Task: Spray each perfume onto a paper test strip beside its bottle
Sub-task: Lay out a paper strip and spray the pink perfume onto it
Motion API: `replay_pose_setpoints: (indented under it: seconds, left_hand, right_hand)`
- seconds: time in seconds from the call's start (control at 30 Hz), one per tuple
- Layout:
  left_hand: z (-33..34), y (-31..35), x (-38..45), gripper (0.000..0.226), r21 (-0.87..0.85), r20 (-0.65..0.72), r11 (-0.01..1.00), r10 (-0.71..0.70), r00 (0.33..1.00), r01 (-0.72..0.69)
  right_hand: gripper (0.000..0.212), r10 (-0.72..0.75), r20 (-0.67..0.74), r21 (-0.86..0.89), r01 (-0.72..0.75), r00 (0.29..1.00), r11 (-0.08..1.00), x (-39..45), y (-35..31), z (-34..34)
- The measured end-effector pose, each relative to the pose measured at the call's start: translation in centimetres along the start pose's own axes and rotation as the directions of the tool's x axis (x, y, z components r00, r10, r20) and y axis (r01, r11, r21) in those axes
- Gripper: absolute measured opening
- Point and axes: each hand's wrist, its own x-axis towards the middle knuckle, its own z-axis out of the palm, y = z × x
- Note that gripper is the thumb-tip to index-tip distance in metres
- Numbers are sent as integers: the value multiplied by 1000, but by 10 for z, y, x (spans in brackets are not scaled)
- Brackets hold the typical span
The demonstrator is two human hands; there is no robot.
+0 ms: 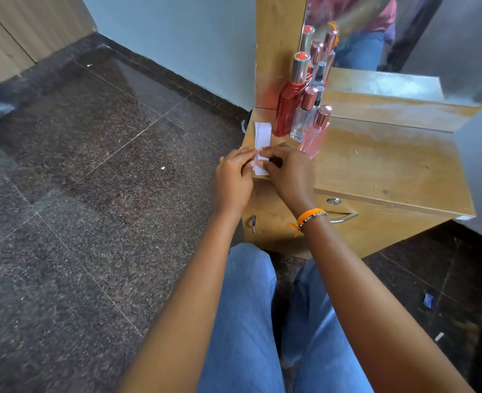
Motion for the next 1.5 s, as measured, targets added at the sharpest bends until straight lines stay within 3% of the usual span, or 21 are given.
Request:
replay_pose_setpoints:
  seconds: [0.1,0.3,0.47,0.63,0.87,1.03,1.2,1.33,1.5]
  left_hand:
    - [0,-1,1,33,12,-8,1000,7,1000,-7]
    - [1,-1,1,32,19,1,1000,-1,1000,1]
    - [3,1,-1,33,-4,-4,1000,-23,1000,23]
    - [1,5,-1,33,29,6,999,-38,999,38]
    - [4,12,-3,41,137,27,989,-60,998,56]
    - [6,19,-5,43,148,1,989,-19,1000,19]
    - [14,33,-12,38,102,-44,989,115,992,-110]
    - [29,50,-10,36,28,-22,991,131,991,-131]
    - [45,62,-3,41,-40,-34,997,71,997,-73]
  right_hand:
    - [13,42,-57,76,-37,998,996,0,-3,2]
    - [10,-70,-171,139,94,983,986,-15,-2,5]
    - [12,17,-156,170,10,988,985,-5,-4,-2]
    - [19,-68,-183,233,110,981,966,-16,-15,-14]
    - [15,-103,-360,278,212,927,937,-47,-17,-52]
    - [16,17,-485,365,185,874,913,-48,0,-77]
    - [19,199,-506,463,70,839,883,-44,26,-84]
    - [13,247,-416,341,-102,875,935,-39,45,-82]
    - [11,140,-314,70,-124,939,990,-34,55,-81]
